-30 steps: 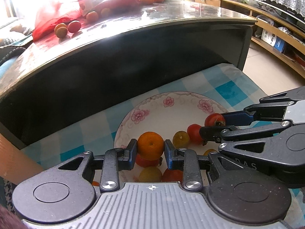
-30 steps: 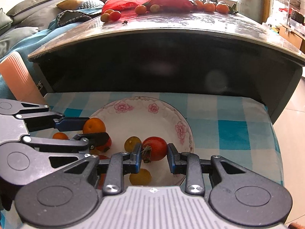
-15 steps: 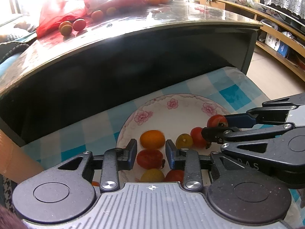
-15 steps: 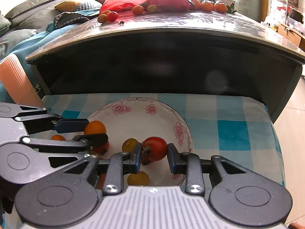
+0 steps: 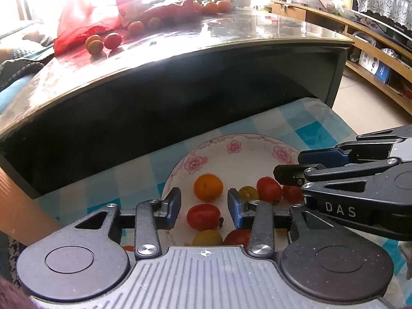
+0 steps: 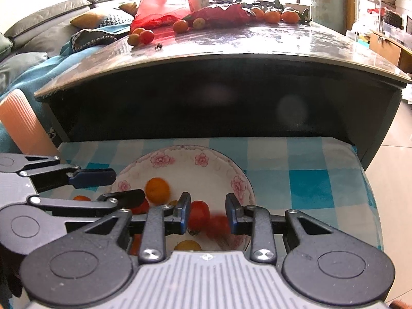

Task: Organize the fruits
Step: 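Withdraw both open tools from the bowl toward the remaining oranges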

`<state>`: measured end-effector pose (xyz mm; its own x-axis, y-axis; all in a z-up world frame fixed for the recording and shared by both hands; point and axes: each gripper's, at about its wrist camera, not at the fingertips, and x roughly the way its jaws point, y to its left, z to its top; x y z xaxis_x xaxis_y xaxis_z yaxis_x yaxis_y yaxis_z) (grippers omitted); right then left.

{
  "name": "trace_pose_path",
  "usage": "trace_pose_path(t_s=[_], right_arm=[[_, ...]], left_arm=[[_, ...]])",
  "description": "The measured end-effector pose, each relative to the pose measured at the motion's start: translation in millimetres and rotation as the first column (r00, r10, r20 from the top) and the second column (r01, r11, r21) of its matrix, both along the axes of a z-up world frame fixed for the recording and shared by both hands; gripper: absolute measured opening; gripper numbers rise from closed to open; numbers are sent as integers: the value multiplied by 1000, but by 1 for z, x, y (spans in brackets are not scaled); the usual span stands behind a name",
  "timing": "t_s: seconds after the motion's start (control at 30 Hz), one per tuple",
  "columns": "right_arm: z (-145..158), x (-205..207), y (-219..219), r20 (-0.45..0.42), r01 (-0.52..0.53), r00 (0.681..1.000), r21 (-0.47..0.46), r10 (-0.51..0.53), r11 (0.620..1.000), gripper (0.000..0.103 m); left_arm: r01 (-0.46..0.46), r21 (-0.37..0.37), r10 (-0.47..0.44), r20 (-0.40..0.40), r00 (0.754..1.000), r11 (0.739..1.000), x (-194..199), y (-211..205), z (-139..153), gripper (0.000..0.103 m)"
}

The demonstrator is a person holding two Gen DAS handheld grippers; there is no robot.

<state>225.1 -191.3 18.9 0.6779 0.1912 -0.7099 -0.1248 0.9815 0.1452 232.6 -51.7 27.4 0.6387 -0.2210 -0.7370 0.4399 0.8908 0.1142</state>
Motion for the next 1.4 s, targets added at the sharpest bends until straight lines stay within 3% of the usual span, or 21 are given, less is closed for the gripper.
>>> trace_pose_path(t_s=[0.63, 1.07, 1.23, 1.4], right_arm=[[26, -42, 23, 17, -75, 997, -23, 75, 997, 44], [-14, -79, 64, -104, -177, 979, -14, 174, 984, 45], [-29, -77, 78, -111, -199, 974, -14, 196, 980, 46], [-34, -73, 80, -105, -197, 975, -18, 194, 980, 46]], left_arm=[[-58, -32, 58, -2, 998, 998, -42, 41, 18, 57], [-97, 10, 98, -56, 994, 995, -42, 96, -9, 58], [-63, 30, 65, -74, 995, 998, -32, 99, -27, 58], [-61, -5, 60, -79, 995, 998, -17, 94, -34, 58]])
